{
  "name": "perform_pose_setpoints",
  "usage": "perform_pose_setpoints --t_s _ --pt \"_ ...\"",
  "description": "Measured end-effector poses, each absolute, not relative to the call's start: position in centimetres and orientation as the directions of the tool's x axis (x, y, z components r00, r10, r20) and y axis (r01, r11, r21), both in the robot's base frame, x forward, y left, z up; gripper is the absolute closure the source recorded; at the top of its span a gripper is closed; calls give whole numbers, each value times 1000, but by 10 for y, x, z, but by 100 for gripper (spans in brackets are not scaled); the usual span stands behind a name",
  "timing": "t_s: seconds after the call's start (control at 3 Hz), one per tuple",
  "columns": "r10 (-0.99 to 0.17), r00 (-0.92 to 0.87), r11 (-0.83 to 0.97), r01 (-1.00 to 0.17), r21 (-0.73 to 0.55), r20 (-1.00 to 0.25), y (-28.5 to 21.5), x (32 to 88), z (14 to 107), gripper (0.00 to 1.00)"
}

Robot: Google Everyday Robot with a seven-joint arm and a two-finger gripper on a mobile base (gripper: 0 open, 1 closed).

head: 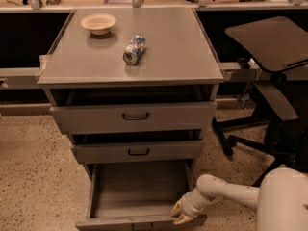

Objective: Open bottom drawer

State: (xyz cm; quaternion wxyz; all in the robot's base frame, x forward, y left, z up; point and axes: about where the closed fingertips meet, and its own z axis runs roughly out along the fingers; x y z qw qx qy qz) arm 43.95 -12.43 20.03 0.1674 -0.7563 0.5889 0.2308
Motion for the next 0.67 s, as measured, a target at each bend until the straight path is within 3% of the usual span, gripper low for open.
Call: perform_pose_setpoints --t_s 0.33,0.67 --pt "-813 200 -250 -968 19 -546 -124 439 200 0" --pt "-813 200 -250 -968 19 -546 -124 439 200 0"
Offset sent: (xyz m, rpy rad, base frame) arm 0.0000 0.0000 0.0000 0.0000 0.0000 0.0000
